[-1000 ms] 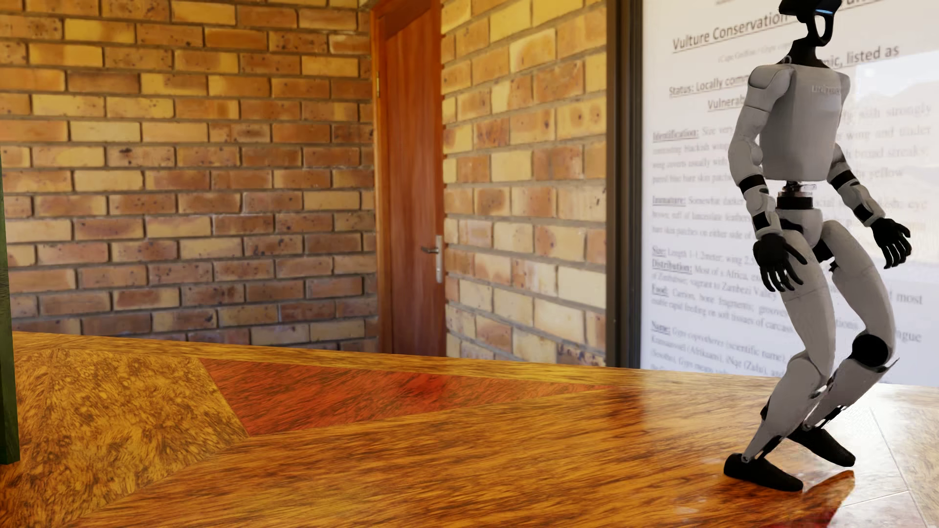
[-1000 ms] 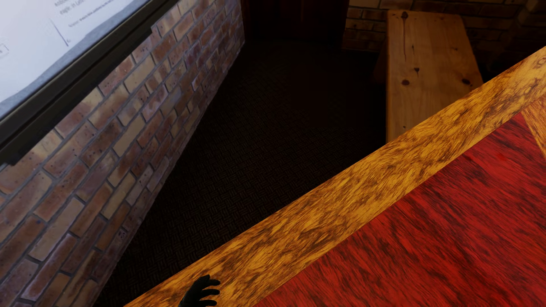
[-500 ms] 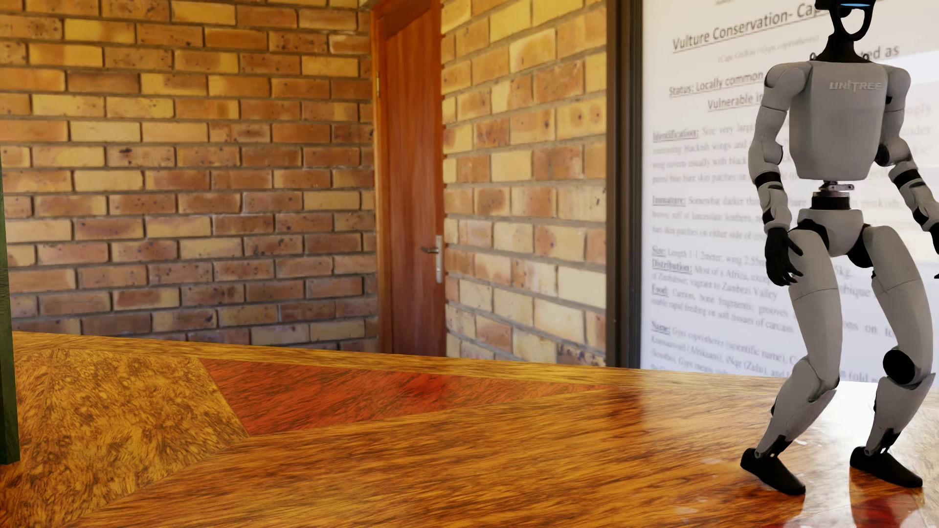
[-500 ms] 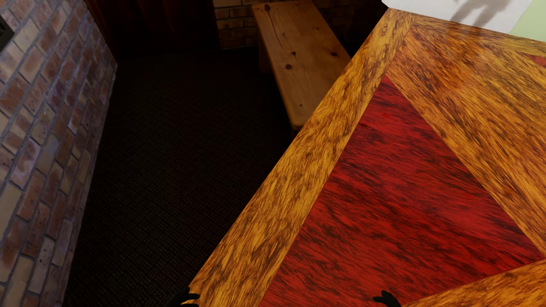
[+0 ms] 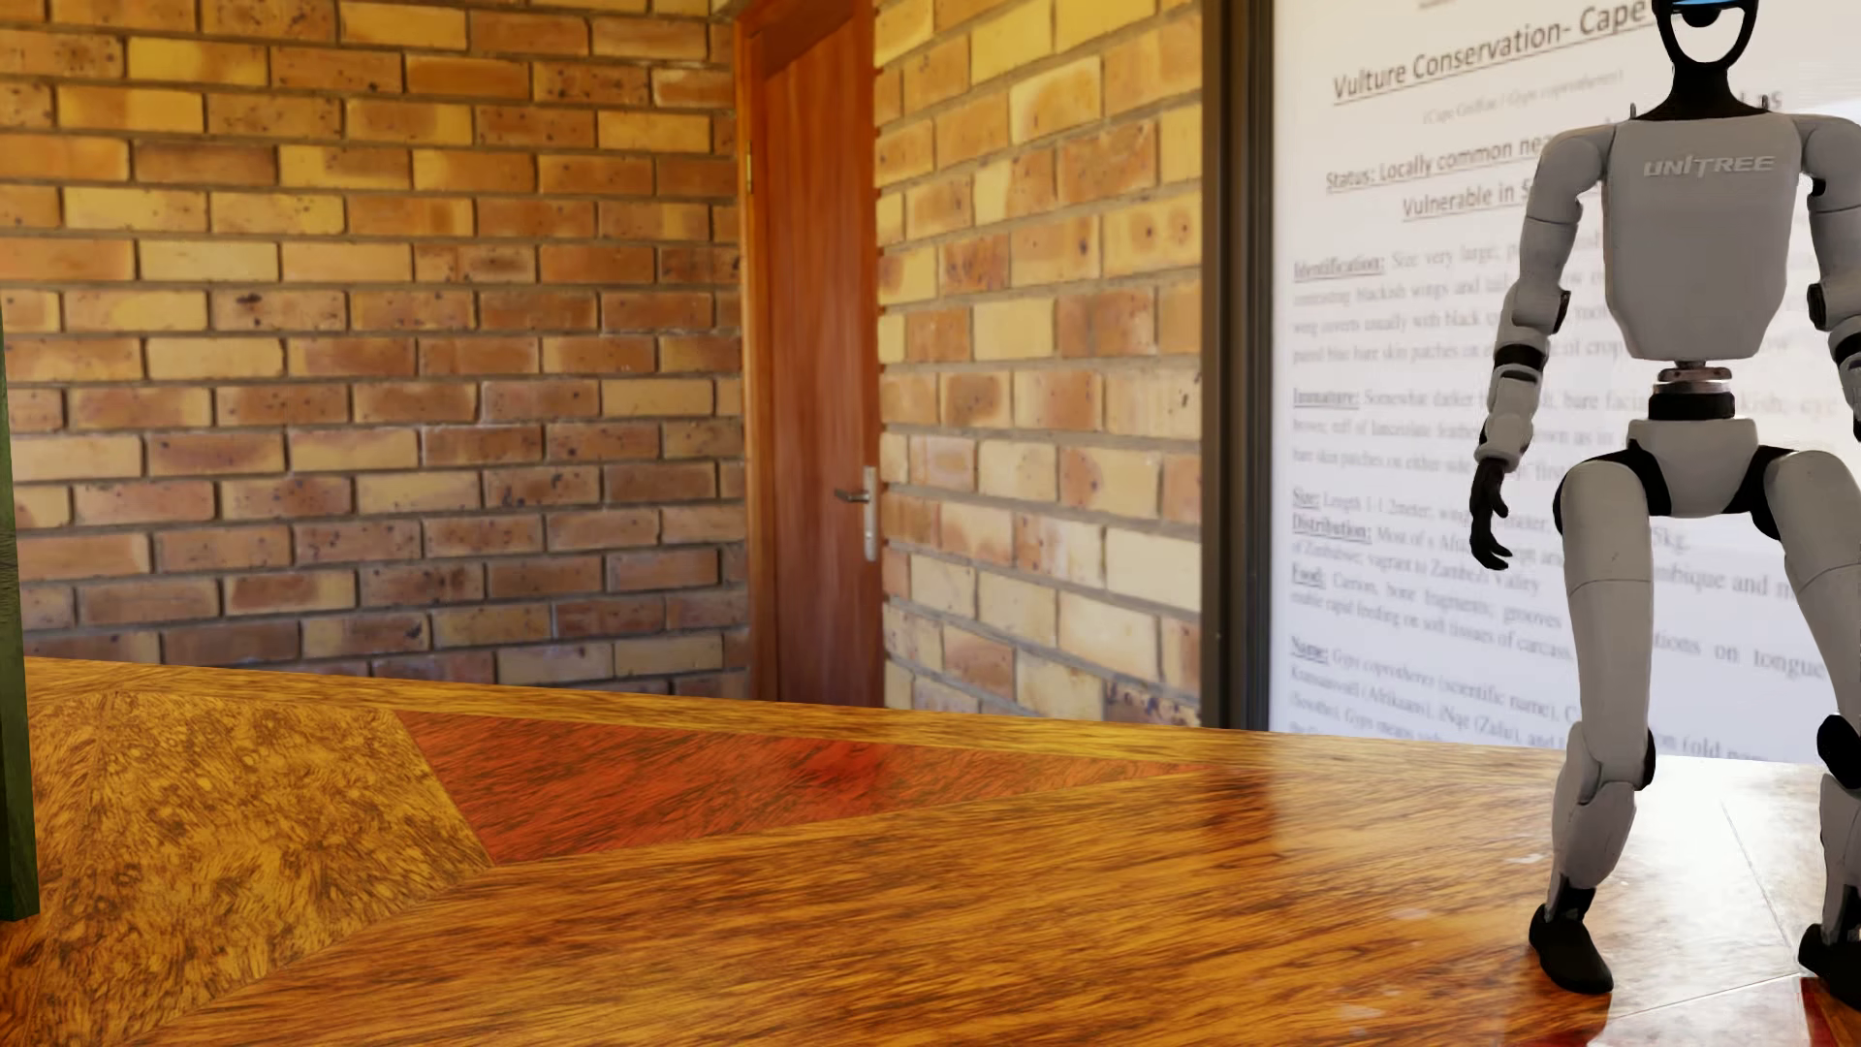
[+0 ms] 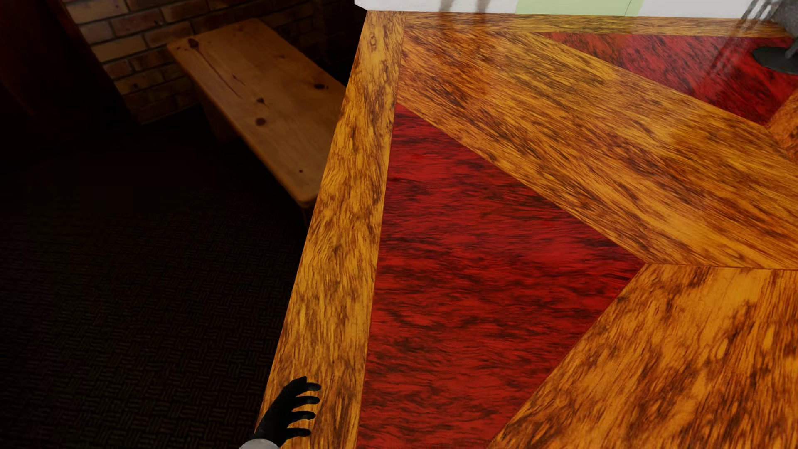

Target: Rotate 180

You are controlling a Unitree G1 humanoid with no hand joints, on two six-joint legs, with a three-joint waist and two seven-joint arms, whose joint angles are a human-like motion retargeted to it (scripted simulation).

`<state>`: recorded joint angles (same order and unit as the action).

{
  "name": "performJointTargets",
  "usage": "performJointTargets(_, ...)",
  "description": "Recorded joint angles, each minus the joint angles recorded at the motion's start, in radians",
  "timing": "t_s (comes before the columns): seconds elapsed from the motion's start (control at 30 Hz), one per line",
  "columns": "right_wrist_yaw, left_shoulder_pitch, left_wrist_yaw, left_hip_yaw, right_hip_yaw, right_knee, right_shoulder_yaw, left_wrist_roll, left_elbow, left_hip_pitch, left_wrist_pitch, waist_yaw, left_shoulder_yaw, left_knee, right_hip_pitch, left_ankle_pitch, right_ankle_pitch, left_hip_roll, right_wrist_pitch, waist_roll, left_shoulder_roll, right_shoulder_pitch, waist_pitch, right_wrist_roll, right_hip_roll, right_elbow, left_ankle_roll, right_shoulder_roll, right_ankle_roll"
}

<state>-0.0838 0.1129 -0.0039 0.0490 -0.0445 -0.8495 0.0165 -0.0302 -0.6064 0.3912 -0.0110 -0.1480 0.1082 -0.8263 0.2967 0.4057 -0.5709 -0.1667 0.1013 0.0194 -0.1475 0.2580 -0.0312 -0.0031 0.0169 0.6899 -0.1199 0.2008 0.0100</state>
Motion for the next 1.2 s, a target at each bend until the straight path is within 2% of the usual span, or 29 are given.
performJointTargets(0.03, -0.017, 0.004, -0.002, -0.034, -0.019, 0.012, -0.016, -0.006, 0.009, 0.02, 0.019, -0.011, -0.003, -0.061, -0.008, -0.018, 0.005, 0.003, -0.006, -0.006, -0.002, 0.01, -0.005, 0.003, -0.018, 0.025, 0.041, 0.014, -0.002)
performJointTargets(0.07, -0.044, 0.026, -0.018, -0.065, -0.039, 0.035, -0.002, -0.017, -0.011, 0.039, 0.042, -0.02, -0.024, -0.107, -0.015, -0.02, 0.015, 0.016, 0.012, -0.021, -0.022, 0.016, -0.001, 0.001, -0.034, 0.018, 0.205, 0.025, 0.0)
performJointTargets(0.1, -0.076, 0.069, -0.04, -0.067, -0.058, 0.05, 0.021, -0.026, -0.017, 0.016, 0.052, -0.017, -0.067, -0.031, -0.016, 0.043, 0.022, 0.018, 0.029, -0.032, -0.034, 0.01, 0.008, -0.002, -0.045, 0.004, 0.291, 0.006, 0.003)
performJointTargets(0.13, -0.106, 0.101, -0.055, -0.067, -0.058, 0.045, 0.037, -0.026, -0.031, -0.029, 0.054, -0.008, -0.082, 0.045, -0.008, 0.05, 0.023, 0.012, 0.04, -0.033, -0.046, 0.006, 0.016, -0.001, -0.037, -0.018, 0.062, -0.019, 0.009)
performJointTargets(0.17, -0.125, 0.112, -0.059, -0.052, -0.044, 0.043, 0.055, -0.02, -0.01, -0.051, 0.04, -0.008, -0.065, 0.066, -0.01, 0.05, 0.014, 0.009, 0.049, -0.032, -0.045, -0.001, 0.012, 0.003, -0.022, -0.033, -0.033, -0.027, 0.013)
performJointTargets(0.2, -0.126, 0.091, -0.048, -0.016, 0.002, 0.026, 0.026, -0.022, -0.013, -0.075, 0.03, 0.012, -0.029, 0.084, 0.006, 0.053, 0.019, 0.005, 0.053, -0.018, -0.039, -0.003, 0.008, 0.012, 0.008, -0.046, -0.032, -0.057, 0.01)
performJointTargets(0.27, -0.091, 0.013, -0.011, 0.004, 0.038, 0.013, -0.034, -0.016, 0.004, -0.074, 0.004, 0.016, 0.001, 0.01, 0.003, 0.036, 0.003, 0.005, 0.034, 0.009, -0.022, -0.015, -0.024, 0.035, 0.037, -0.015, -0.016, -0.037, 0.007)
performJointTargets(0.3, -0.071, 0.012, 0.002, -0.014, 0.021, 0.008, -0.032, -0.005, 0.022, -0.007, -0.006, 0.014, 0.011, -0.133, -0.001, -0.046, -0.002, 0.001, 0.013, 0.011, -0.008, -0.012, -0.03, 0.036, 0.026, 0.008, 0.01, 0.007, 0.004)
performJointTargets(0.33, -0.06, 0.025, -0.003, -0.043, -0.009, 0.015, -0.029, 0.002, 0.011, 0.061, -0.01, 0.02, 0.014, -0.257, -0.001, -0.156, 0.001, 0.01, -0.012, 0.006, -0.014, -0.005, -0.023, 0.029, 0.009, 0.023, 0.102, 0.036, 0.002)
performJointTargets(0.37, -0.061, 0.054, -0.032, -0.072, -0.032, 0.048, -0.037, -0.002, 0.001, 0.103, -0.018, 0.03, -0.022, -0.325, -0.023, -0.193, 0.012, 0.04, -0.046, -0.011, -0.022, 0.01, -0.014, 0.011, -0.008, 0.059, 0.237, 0.035, 0.001)
performJointTargets(0.43, -0.079, 0.112, -0.101, -0.07, -0.065, 0.063, 0.039, -0.042, 0.017, 0.119, -0.036, 0.056, -0.1, -0.155, -0.04, 0.044, 0.02, 0.078, 0.013, -0.06, -0.051, -0.028, -0.009, -0.026, -0.041, -0.013, 0.311, -0.007, 0.01)
performJointTargets(0.47, -0.083, 0.135, -0.115, -0.086, -0.057, 0.057, 0.067, -0.055, -0.024, 0.093, -0.034, 0.074, -0.083, -0.036, -0.032, 0.036, 0.0, 0.079, 0.029, -0.081, -0.074, -0.047, 0.011, -0.042, -0.041, -0.019, 0.131, -0.034, 0.014)
performJointTargets(0.5, -0.076, 0.13, -0.116, -0.08, -0.059, 0.029, 0.066, -0.052, -0.06, 0.066, -0.036, 0.058, -0.069, -0.016, -0.028, 0.016, 0.007, 0.07, 0.036, -0.086, -0.077, -0.044, 0.015, -0.047, -0.041, -0.021, 0.03, -0.049, 0.019)
performJointTargets(0.57, -0.028, 0.102, -0.085, -0.01, 0.034, -0.045, 0.006, -0.037, -0.023, 0.007, -0.036, 0.041, -0.041, 0.019, 0.017, 0.03, 0.054, 0.055, 0.059, -0.051, -0.073, -0.032, 0.01, -0.035, 0.029, -0.057, 0.035, -0.046, 0.062)
performJointTargets(0.63, 0.018, 0.017, -0.034, 0.017, 0.046, 0.014, -0.005, -0.015, -0.015, -0.011, -0.009, 0.015, -0.023, -0.02, 0.007, 0.043, 0.01, 0.03, 0.014, -0.011, -0.029, 0.009, 0.006, -0.013, 0.03, -0.002, 0.03, 0.003, 0.082)
performJointTargets(0.67, 0.015, -0.004, -0.014, -0.001, 0.024, 0.033, -0.008, -0.009, 0.007, 0.03, 0.01, 0.021, 0.013, -0.131, -0.009, -0.021, 0.019, 0.033, 0.001, 0.007, -0.001, 0.003, -0.007, -0.007, 0.013, 0.046, 0.093, 0.011, -0.004)
performJointTargets(0.7, -0.006, 0.022, -0.025, -0.037, -0.002, 0.066, -0.01, -0.014, -0.003, 0.08, 0.038, 0.018, -0.001, -0.21, -0.026, -0.087, 0.034, 0.048, -0.015, 0.003, 0.009, -0.004, -0.005, -0.008, -0.001, 0.053, 0.223, 0.022, 0.014)
performJointTargets(0.73, -0.035, 0.053, -0.052, -0.059, -0.031, 0.089, -0.001, -0.025, 0.001, 0.105, 0.054, 0.022, -0.009, -0.195, -0.037, -0.063, 0.043, 0.059, -0.024, -0.002, -0.02, -0.01, -0.002, -0.014, -0.015, 0.036, 0.299, 0.021, 0.018)
performJointTargets(0.77, -0.07, 0.09, -0.091, -0.065, -0.06, 0.107, 0.044, -0.039, 0.003, 0.106, 0.064, 0.016, -0.078, -0.052, -0.045, 0.072, 0.042, 0.058, -0.027, -0.017, -0.046, -0.018, 0.004, -0.022, -0.035, 0.01, 0.368, 0.007, 0.021)
performJointTargets(0.8, -0.096, 0.108, -0.109, -0.075, -0.06, 0.049, 0.055, -0.047, -0.034, 0.059, 0.069, 0.034, -0.084, 0.0, -0.026, -0.004, 0.049, 0.048, -0.01, -0.025, -0.072, -0.026, -0.002, -0.03, -0.036, -0.018, 0.101, -0.021, 0.034)
performJointTargets(0.83, -0.106, 0.114, -0.116, -0.063, -0.031, -0.027, 0.053, -0.048, -0.043, 0.037, 0.059, 0.024, -0.085, 0.019, 0.012, -0.006, 0.079, 0.044, 0.012, -0.016, -0.097, -0.029, 0.0, -0.034, -0.014, -0.038, 0.02, -0.049, 0.055)
performJointTargets(0.9, -0.072, 0.113, -0.088, 0.008, 0.047, 0.006, 0.033, -0.024, -0.03, -0.006, 0.021, 0.023, -0.058, 0.052, 0.038, 0.008, 0.083, 0.03, 0.049, 0.01, -0.075, -0.037, 0.021, -0.036, 0.059, -0.048, 0.024, -0.059, 0.114)
performJointTargets(0.93, -0.04, 0.073, -0.063, 0.033, 0.066, 0.026, 0.004, -0.007, -0.027, -0.027, -0.003, 0.007, -0.038, 0.043, 0.042, 0.027, 0.06, 0.021, 0.041, 0.022, -0.052, -0.031, 0.016, -0.037, 0.082, -0.046, 0.021, -0.047, 0.139)
performJointTargets(0.97, -0.012, 0.029, -0.033, 0.04, 0.055, 0.013, -0.016, 0.012, 0.012, -0.038, -0.024, -0.006, -0.011, 0.027, 0.041, 0.053, 0.049, 0.01, 0.018, 0.023, -0.028, -0.024, 0.01, -0.038, 0.072, -0.016, 0.018, -0.018, 0.128)
performJointTargets(1.03, 0.003, -0.011, 0.011, 0.023, 0.02, 0.004, -0.028, 0.032, -0.004, -0.003, -0.006, -0.015, 0.021, -0.126, 0.02, -0.005, 0.035, -0.01, -0.017, 0.037, -0.018, 0.006, -0.013, -0.023, 0.038, 0.011, 0.009, -0.001, 0.02)
performJointTargets(1.1, -0.034, 0.065, -0.012, -0.062, -0.024, 0.049, -0.004, 0.032, 0.011, 0.088, 0.009, 0.0, -0.007, -0.265, 0.005, -0.13, 0.053, 0.025, -0.044, 0.009, -0.03, 0.012, 0.002, -0.001, 0.003, 0.03, 0.196, 0.016, 0.032)
performJointTargets(1.13, -0.056, 0.113, -0.043, -0.077, -0.049, 0.07, 0.008, 0.023, 0.002, 0.091, 0.012, 0.008, -0.067, -0.21, -0.008, -0.042, 0.059, 0.055, -0.035, -0.014, -0.057, -0.008, 0.003, 0.004, -0.009, 0.003, 0.265, 0.018, 0.035)
performJointTargets(1.17, -0.085, 0.139, -0.058, -0.094, -0.069, 0.068, 0.044, 0.004, -0.012, 0.076, 0.008, 0.02, -0.117, -0.043, 0.0, 0.05, 0.053, 0.062, -0.027, -0.05, -0.062, -0.032, 0.009, 0.002, -0.033, -0.019, 0.265, -0.008, 0.038)
performJointTargets(1.2, -0.105, 0.139, -0.051, -0.086, -0.054, 0.044, 0.06, -0.006, -0.048, 0.037, -0.003, 0.028, -0.081, 0.008, 0.009, 0.015, 0.048, 0.049, -0.02, -0.057, -0.067, -0.029, 0.015, 0.004, -0.021, -0.025, 0.011, -0.036, 0.041)
